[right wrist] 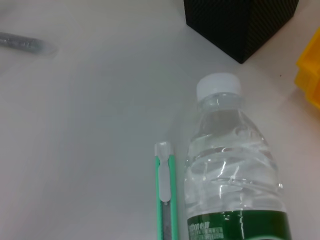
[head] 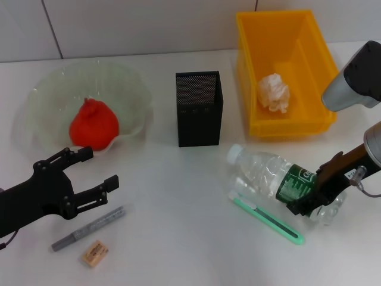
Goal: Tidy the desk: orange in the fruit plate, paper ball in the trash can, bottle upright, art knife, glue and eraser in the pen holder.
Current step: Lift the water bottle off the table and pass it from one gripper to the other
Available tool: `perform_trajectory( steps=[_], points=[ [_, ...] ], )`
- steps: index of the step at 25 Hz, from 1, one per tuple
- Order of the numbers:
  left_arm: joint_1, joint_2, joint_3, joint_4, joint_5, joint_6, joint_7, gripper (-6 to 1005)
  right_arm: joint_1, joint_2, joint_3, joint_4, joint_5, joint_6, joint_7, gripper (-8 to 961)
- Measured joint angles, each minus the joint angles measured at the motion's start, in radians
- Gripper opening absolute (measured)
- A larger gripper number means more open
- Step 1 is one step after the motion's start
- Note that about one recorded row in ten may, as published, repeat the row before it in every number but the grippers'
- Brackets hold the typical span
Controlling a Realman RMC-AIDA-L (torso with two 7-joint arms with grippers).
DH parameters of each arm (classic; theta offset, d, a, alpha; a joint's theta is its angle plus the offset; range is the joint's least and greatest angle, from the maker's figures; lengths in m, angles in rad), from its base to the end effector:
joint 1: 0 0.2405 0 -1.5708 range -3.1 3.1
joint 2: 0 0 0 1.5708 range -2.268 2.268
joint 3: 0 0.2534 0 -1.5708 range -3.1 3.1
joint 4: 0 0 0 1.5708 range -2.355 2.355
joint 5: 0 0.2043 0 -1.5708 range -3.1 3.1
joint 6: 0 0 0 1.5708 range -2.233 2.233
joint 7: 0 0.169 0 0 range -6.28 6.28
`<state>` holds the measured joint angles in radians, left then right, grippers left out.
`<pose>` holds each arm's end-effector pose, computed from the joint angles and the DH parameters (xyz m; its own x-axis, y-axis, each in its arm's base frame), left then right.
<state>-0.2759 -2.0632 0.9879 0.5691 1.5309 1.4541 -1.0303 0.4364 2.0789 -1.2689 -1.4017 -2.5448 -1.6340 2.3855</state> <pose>-0.2858 0.2865 -0.0289 0.7609 0.1883 0.6210 0.4593 -0.8323 -0.3104 0.2379 0.3184 -0.0011 0.7098 -0.6792 0.1866 -0.5905 -0.7182 -0.3682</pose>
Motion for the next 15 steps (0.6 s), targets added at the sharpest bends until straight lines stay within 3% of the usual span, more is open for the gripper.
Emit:
perform_trajectory(
  steps=[10, 15],
  points=[
    [0.002, 0.000, 0.000, 0.000, -0.002, 0.006, 0.000, 860, -0.021, 0.002, 0.017, -0.025, 0.029, 0.005, -0.022, 761],
    [0.005, -0.002, -0.002, 0.000, -0.008, 0.011, -0.004, 860, -0.042, 0.001, 0.073, -0.042, 0.103, -0.005, -0.062, 761]
  ],
)
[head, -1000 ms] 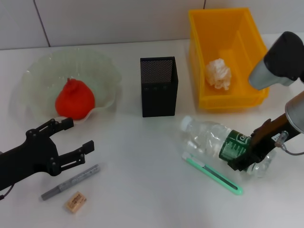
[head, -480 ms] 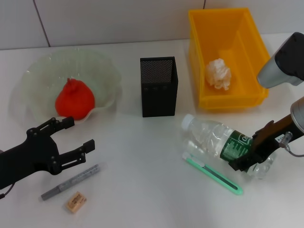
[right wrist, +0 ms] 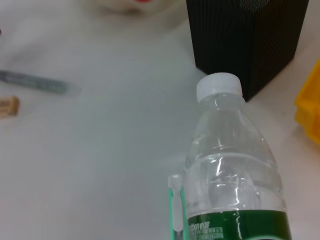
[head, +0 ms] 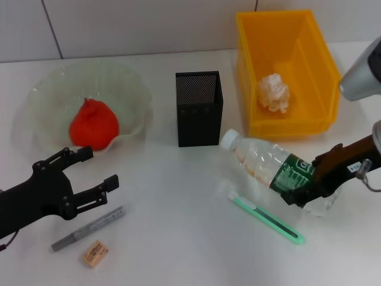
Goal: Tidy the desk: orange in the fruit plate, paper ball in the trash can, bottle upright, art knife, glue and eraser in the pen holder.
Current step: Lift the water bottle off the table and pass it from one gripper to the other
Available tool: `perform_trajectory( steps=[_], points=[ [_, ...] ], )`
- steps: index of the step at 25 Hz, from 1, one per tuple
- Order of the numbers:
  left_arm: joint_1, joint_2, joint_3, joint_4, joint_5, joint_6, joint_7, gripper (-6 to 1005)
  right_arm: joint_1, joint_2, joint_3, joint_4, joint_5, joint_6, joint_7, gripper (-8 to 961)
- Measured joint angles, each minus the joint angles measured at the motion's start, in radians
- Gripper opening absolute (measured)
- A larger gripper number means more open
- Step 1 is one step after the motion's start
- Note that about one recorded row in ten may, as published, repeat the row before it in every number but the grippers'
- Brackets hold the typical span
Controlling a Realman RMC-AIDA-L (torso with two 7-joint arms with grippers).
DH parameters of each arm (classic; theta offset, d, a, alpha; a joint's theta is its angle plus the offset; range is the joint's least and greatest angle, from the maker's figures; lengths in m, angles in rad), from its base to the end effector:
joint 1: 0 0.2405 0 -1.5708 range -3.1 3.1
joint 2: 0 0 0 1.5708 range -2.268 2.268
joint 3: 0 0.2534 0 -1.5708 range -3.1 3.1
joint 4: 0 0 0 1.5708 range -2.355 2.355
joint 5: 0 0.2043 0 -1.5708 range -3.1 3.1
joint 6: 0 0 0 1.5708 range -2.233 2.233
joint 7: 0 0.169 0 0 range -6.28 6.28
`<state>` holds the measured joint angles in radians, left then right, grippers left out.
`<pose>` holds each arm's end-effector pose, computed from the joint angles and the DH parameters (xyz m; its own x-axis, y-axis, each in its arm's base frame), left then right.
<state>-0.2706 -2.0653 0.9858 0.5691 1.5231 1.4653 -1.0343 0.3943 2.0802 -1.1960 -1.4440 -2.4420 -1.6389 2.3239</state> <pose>-0.2849 0.2846 -0.0282 0.7501 0.1899 0.6335 0.4663 -0.8310 -0.3031 0.2326 0.3161 0.0103 0.7477 -0.6596 0.0760 -0.6042 -0.7234 -0.3343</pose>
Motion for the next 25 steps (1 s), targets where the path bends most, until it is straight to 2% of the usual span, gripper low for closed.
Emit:
perform_trajectory(
  steps=[4, 7, 14, 17, 25],
  points=[
    [0.003, -0.002, -0.008, -0.007, -0.009, 0.034, -0.002, 860, -0.010, -0.001, 0.053, -0.001, 0.038, -0.028, -0.034, 761],
    [0.004, -0.002, -0.010, -0.047, -0.067, 0.070, -0.003, 860, -0.023, -0.002, 0.100, 0.007, 0.091, -0.064, -0.088, 761],
    [0.003, -0.001, -0.010, -0.111, -0.171, 0.116, -0.044, 860, -0.063, -0.001, 0.132, 0.020, 0.172, -0.089, -0.169, 762],
    [-0.002, 0.000, -0.010, -0.162, -0.228, 0.157, -0.083, 860, -0.093, 0.000, 0.153, 0.060, 0.250, -0.094, -0.240, 762],
    [-0.024, -0.001, -0.007, -0.194, -0.251, 0.205, -0.225, 860, -0.109, 0.000, 0.238, 0.161, 0.390, -0.106, -0.362, 762]
  ],
)
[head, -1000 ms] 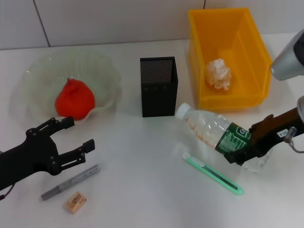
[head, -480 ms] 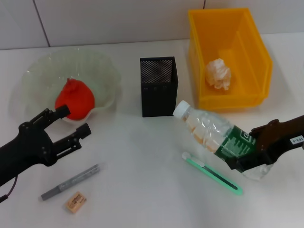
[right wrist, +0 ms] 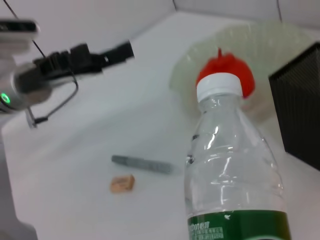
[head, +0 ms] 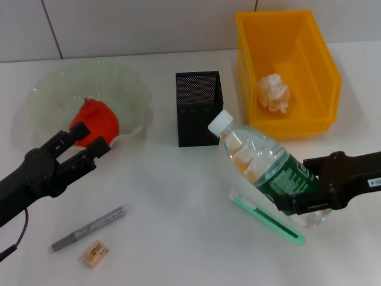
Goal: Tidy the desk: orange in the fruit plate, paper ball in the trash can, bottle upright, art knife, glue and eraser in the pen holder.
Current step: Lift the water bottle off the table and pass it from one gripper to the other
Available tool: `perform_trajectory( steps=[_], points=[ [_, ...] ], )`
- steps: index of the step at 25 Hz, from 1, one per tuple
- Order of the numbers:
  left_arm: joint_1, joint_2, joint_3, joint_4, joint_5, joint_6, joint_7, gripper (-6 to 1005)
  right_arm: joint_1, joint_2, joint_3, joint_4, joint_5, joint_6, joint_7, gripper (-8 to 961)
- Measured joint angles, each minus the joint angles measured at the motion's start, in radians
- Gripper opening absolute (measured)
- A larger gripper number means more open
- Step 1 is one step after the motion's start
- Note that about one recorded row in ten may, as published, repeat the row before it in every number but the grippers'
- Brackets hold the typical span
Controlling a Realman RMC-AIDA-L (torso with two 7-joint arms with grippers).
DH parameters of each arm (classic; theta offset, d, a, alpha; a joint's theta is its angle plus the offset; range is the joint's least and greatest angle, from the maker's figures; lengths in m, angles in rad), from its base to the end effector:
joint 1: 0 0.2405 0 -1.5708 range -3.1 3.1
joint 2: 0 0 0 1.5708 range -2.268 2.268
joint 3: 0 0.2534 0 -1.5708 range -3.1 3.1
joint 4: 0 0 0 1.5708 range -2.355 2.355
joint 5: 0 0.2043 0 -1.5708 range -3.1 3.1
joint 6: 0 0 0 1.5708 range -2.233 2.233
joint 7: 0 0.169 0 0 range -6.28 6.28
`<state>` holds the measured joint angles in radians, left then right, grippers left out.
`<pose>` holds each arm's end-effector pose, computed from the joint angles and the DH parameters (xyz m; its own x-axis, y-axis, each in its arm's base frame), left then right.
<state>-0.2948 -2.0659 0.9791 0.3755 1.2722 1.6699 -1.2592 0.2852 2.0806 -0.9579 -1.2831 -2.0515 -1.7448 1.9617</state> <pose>-0.2597 0.2722 -0.0152 0.3414 0.3461 0.8739 0.6510 -0.7577 0.0457 0.2410 0.2836 0.0245 0.7866 -0.5583 -0.2635 -0.5956 -0.7988 -0.0854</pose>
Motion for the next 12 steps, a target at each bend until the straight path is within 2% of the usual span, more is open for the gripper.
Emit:
perform_trajectory(
  steps=[7, 12],
  points=[
    [-0.054, 0.000, 0.004, -0.049, 0.000, 0.090, -0.045, 859, -0.006, 0.001, 0.012, 0.056, 0.090, -0.019, -0.102, 762],
    [-0.081, 0.000, 0.009, -0.051, 0.008, 0.104, -0.061, 859, 0.001, 0.001, 0.019, 0.084, 0.125, -0.030, -0.130, 762]
  ],
)
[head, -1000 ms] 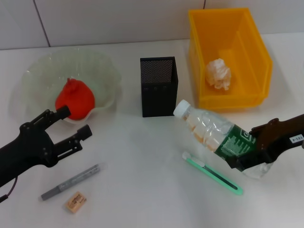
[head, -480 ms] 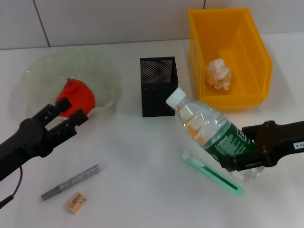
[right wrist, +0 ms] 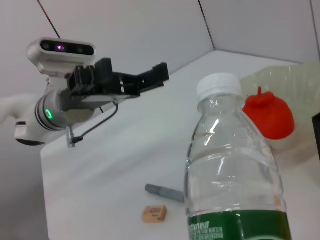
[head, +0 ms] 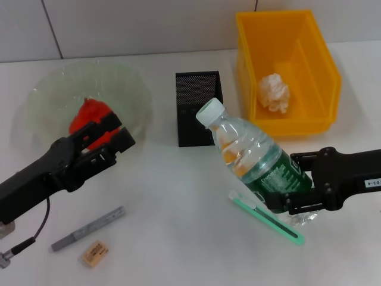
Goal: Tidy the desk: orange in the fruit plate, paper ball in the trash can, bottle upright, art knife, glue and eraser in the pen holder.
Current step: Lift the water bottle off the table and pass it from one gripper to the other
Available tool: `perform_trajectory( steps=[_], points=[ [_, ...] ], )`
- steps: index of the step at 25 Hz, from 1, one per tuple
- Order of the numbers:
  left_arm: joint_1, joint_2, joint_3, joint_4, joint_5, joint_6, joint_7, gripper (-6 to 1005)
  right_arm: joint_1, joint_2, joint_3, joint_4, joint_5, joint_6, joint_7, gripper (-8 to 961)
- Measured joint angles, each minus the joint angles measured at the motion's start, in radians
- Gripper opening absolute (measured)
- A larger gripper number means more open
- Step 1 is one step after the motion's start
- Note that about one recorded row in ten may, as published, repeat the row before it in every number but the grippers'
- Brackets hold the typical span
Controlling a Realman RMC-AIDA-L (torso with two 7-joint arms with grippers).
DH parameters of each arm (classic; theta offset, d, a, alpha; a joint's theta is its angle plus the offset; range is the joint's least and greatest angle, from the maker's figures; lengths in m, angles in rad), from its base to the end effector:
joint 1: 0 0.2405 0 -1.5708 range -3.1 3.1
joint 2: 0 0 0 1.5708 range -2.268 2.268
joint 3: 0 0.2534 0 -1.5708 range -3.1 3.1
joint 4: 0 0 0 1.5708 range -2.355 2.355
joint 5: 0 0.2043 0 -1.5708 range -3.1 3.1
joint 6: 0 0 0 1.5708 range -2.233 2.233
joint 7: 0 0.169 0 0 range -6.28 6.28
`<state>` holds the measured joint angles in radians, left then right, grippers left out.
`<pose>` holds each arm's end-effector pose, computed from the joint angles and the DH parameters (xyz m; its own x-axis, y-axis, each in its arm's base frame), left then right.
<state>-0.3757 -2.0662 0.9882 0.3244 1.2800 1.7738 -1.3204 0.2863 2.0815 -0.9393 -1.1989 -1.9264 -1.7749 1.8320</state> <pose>-0.2302 0.2737 -0.0179 0.2904 0.4009 0.8689 0.5567 -0.8093 0.1874 0.2308 0.2791 0.0218 0.7978 -0.4719 -0.3752 -0.5161 -0.8563 -0.0206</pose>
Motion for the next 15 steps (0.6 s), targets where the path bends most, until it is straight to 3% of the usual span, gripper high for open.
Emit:
perform_trajectory(
  steps=[15],
  points=[
    [-0.044, -0.007, 0.019, -0.041, -0.023, 0.035, 0.006, 859, 0.022, 0.002, -0.011, 0.074, 0.134, -0.039, -0.074, 762]
  ],
)
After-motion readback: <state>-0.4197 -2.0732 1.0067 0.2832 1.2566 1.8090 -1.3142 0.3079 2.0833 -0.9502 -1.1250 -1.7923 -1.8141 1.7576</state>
